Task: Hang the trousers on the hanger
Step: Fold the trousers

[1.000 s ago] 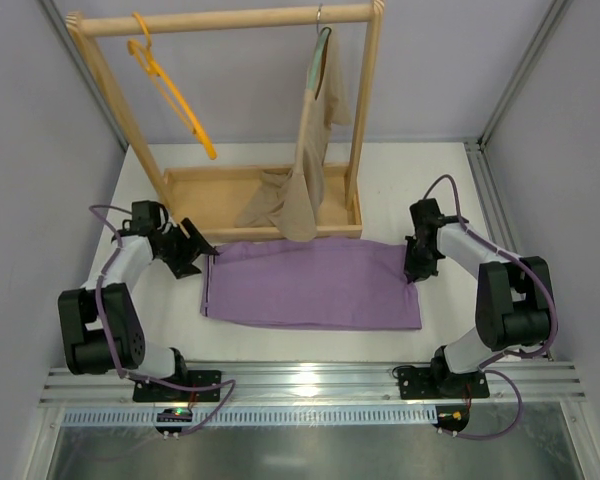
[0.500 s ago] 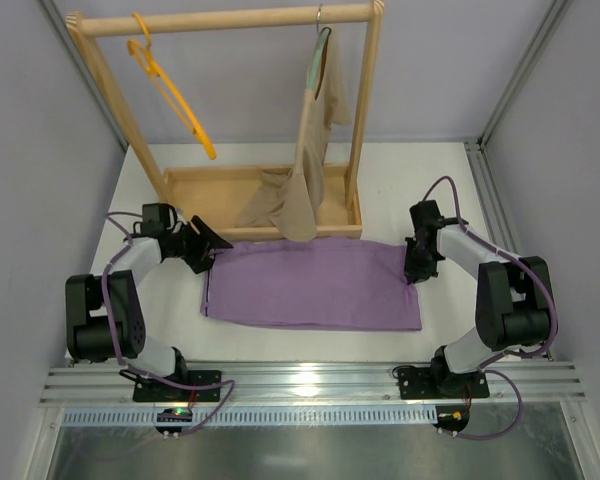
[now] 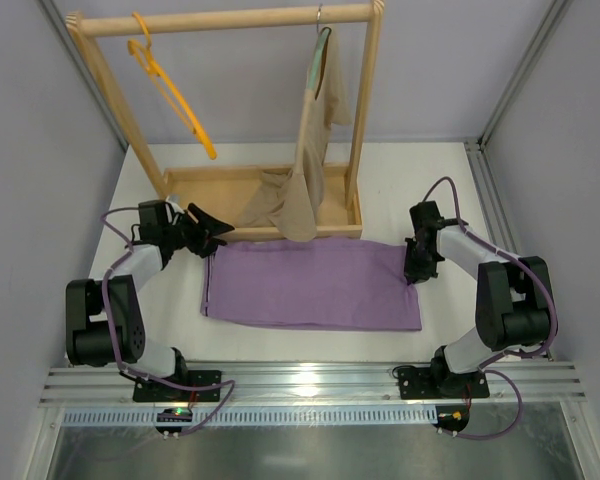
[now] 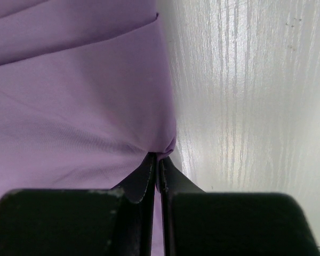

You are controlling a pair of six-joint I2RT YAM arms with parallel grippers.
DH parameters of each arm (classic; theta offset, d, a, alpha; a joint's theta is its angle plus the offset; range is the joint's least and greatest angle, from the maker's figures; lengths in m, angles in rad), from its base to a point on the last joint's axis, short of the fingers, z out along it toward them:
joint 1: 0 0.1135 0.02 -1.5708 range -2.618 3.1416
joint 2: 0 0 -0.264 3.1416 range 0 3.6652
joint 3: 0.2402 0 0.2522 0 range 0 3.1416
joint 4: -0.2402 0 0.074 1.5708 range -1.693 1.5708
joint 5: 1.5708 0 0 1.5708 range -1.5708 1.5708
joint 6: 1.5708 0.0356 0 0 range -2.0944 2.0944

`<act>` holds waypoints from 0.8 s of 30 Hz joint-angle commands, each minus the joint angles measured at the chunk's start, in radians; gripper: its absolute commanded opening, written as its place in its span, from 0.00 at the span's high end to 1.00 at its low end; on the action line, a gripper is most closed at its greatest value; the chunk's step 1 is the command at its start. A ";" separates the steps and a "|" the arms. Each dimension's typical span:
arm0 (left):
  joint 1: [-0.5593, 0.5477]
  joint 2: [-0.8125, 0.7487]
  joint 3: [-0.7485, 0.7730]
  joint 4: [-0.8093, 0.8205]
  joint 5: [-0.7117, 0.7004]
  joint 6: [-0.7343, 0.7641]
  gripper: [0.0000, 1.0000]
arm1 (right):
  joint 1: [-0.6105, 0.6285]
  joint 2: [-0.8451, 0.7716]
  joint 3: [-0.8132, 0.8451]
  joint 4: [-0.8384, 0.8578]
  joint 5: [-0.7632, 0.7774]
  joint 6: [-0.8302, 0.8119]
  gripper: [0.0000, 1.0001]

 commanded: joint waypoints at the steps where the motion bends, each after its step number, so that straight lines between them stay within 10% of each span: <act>1: -0.004 -0.025 -0.011 0.078 0.037 0.001 0.44 | -0.003 -0.011 -0.001 0.006 0.022 0.000 0.94; 9: 0.058 -0.036 0.000 0.035 0.011 0.068 0.54 | -0.003 -0.019 0.002 0.002 0.036 0.001 0.94; 17: 0.067 -0.207 0.060 -0.340 -0.424 0.269 0.48 | -0.002 -0.043 0.035 -0.054 0.119 0.038 0.93; 24: -0.028 -0.122 0.064 -0.425 -0.313 0.276 0.39 | 0.000 -0.071 0.048 -0.049 0.076 0.055 0.88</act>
